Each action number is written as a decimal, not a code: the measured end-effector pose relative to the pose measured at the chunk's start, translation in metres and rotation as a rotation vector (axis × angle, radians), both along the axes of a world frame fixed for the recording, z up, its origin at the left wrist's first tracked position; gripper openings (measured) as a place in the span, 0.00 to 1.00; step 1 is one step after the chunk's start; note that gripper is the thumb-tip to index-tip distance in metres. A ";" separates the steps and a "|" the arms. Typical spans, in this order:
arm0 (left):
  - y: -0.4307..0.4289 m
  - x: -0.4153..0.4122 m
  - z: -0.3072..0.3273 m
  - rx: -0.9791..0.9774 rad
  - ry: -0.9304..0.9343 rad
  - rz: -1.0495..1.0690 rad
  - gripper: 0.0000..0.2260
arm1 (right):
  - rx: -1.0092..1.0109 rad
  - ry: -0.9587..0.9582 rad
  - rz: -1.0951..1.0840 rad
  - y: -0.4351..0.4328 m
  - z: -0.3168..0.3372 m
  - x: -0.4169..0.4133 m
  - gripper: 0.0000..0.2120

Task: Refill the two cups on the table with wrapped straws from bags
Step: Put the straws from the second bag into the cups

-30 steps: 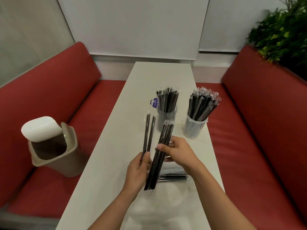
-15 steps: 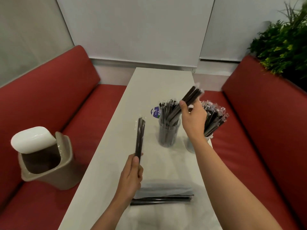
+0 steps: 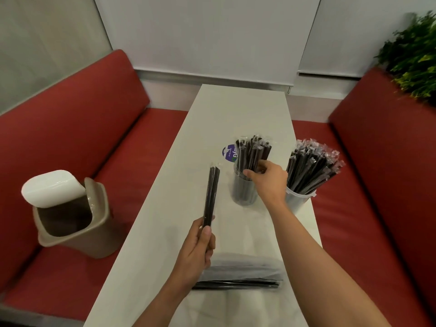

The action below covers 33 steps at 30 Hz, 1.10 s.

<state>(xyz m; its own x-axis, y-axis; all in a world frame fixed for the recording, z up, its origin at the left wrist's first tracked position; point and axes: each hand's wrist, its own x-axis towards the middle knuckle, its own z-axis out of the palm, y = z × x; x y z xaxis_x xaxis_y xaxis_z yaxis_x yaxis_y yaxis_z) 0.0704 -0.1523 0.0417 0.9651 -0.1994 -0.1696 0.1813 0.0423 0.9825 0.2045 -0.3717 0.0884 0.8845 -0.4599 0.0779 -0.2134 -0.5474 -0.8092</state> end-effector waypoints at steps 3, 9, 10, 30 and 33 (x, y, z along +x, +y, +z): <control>-0.001 -0.001 0.002 0.000 -0.005 0.008 0.12 | 0.114 -0.069 -0.029 0.004 0.002 -0.019 0.21; -0.005 -0.004 0.012 -0.048 -0.016 -0.012 0.12 | 0.289 -0.215 -0.052 0.025 0.013 -0.075 0.22; -0.005 -0.005 0.014 -0.056 -0.017 -0.025 0.12 | 0.341 -0.199 0.027 0.030 0.015 -0.085 0.19; -0.035 0.120 0.029 0.670 -0.675 0.082 0.08 | -0.067 -0.528 -0.081 -0.031 0.095 -0.044 0.13; -0.043 0.139 0.030 0.788 -0.746 0.010 0.09 | -0.192 -0.491 -0.053 -0.031 0.082 -0.022 0.12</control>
